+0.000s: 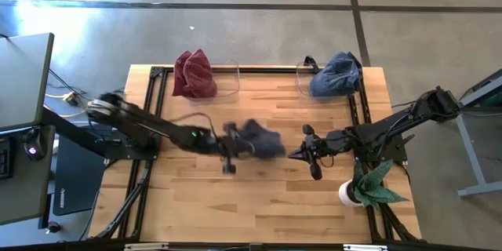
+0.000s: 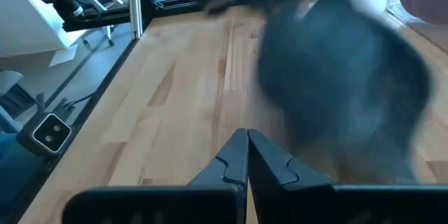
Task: Pick & Place hat
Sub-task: Put the blue cap into the right transparent bin
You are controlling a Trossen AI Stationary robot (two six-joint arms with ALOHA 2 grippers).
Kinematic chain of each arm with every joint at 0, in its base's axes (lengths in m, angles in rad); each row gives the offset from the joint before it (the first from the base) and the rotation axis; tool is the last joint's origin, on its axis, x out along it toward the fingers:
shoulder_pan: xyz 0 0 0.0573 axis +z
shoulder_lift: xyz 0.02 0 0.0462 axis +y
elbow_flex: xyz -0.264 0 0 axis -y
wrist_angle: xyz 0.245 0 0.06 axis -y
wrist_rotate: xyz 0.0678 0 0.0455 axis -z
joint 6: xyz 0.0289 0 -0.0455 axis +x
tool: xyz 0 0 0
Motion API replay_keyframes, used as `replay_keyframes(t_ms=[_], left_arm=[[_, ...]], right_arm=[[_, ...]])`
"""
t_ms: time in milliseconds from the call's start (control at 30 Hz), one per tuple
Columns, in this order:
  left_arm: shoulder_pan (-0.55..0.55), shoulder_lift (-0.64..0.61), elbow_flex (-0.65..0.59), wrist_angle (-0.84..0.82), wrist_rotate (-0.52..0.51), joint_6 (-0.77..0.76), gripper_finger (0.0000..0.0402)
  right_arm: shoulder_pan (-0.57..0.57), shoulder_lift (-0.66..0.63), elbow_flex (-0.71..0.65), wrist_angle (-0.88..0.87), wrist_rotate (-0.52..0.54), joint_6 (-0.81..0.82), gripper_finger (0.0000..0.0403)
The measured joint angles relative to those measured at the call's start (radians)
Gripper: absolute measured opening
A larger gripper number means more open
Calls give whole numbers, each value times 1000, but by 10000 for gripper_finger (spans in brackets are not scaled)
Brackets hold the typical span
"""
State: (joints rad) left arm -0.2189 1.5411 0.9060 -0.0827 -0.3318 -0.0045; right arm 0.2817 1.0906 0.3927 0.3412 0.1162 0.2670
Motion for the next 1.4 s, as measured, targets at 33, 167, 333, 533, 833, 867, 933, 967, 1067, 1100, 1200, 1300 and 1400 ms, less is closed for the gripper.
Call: replay_keyframes(t_ms=[33,167,333,533,833,867,933,967,1067,1100,1200,1300,1400], left_arm=[[-10,52,-8,87,60,5,7],[-49,203,25,207,241,35,21],[-50,261,170,38,377,53,102],[-61,259,460,-534,302,-62,200],[-127,259,414,-598,-133,-200,218],[-131,259,390,-556,-154,-207,218],[-132,259,346,-445,-182,-195,218],[-136,260,330,-381,-180,-179,218],[-141,260,310,-198,-175,-100,218],[-147,260,309,-150,-173,-67,218],[-151,260,308,-23,-130,38,218],[-125,266,308,20,-72,86,218],[-75,325,309,35,-56,78,218]], right_arm=[[0,0,0,1,0,5,0],[0,0,0,8,0,22,0],[0,1,0,15,6,30,0],[0,38,0,8,18,49,0],[0,151,72,-43,-25,105,20],[0,160,94,-68,-31,119,27],[8,185,132,-134,-28,139,46],[12,204,149,-159,-16,144,56],[25,266,193,-216,-4,145,89],[28,285,208,-241,-12,145,99],[29,316,258,-344,-94,165,126],[33,323,293,-429,-162,228,143],[59,323,290,-432,-103,261,148]])
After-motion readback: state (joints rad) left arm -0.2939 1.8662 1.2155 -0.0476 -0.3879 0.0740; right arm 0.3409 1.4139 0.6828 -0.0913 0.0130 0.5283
